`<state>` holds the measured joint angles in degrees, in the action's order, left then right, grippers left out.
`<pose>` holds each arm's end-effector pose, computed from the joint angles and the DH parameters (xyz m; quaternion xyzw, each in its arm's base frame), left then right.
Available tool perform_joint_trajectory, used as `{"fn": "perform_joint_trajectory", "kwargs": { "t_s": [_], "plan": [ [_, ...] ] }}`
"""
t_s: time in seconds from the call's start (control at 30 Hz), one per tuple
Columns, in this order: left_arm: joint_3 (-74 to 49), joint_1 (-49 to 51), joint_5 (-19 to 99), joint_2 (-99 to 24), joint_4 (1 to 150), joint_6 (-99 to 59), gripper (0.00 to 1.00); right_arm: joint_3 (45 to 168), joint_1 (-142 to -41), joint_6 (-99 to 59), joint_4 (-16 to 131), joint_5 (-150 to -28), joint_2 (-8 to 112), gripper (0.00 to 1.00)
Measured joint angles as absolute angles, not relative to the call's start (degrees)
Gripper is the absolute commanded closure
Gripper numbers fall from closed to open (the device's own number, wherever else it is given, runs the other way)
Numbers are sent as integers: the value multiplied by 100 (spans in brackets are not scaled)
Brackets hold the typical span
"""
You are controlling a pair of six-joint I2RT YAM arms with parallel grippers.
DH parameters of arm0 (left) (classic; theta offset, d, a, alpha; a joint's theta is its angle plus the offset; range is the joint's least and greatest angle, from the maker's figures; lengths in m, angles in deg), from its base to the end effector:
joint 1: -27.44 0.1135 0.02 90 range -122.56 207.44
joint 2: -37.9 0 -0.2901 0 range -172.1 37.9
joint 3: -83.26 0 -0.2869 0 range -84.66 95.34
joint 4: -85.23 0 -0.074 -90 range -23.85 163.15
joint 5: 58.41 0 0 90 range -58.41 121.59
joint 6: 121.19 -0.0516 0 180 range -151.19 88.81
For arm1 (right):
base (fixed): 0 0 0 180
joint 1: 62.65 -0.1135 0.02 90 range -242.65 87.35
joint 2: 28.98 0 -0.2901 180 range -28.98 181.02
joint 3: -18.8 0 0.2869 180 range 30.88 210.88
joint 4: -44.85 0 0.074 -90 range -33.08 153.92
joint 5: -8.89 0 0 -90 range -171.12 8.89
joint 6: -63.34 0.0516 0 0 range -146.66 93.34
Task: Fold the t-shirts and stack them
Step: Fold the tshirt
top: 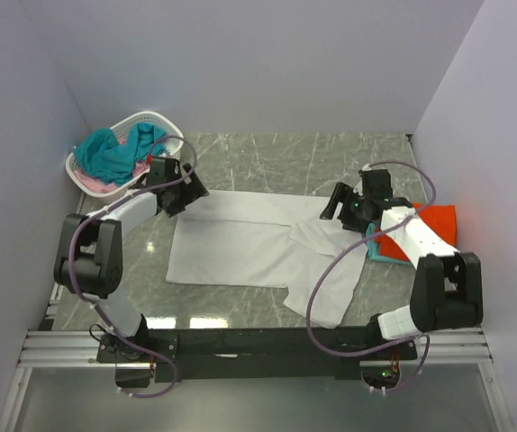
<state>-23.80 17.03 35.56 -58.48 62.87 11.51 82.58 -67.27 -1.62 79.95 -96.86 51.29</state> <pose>0.3957 -0.0763 0.1977 -0.2450 0.8931 -0.1968 0.3220 0.3207 0.0400 0.2211 0.1215 0.9286 0.2085 0.2819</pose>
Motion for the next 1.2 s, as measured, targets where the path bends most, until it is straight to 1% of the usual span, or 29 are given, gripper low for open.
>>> {"fn": "perform_joint_trajectory", "kwargs": {
  "t_s": [0.17,0.37,0.8,1.0,1.2],
  "plan": [
    [-2173,1690,3692,-6565,6335,1151,1,8546,-6727,-86,7908,-9592,6019,14],
    [-1705,1696,3604,-7002,6355,1155,1,9069,-6727,-59,7851,-9555,6954,14],
    [-1100,1882,3482,-7461,6368,1199,1,10503,-6725,-55,7851,-9636,8220,14],
    [-704,1911,3390,-7684,6136,1199,1,10957,-6721,-64,7862,-9660,8528,14],
    [-695,1882,3313,-7546,5821,1197,1,10905,-6723,-88,7975,-9525,8327,12]
  ]
}}
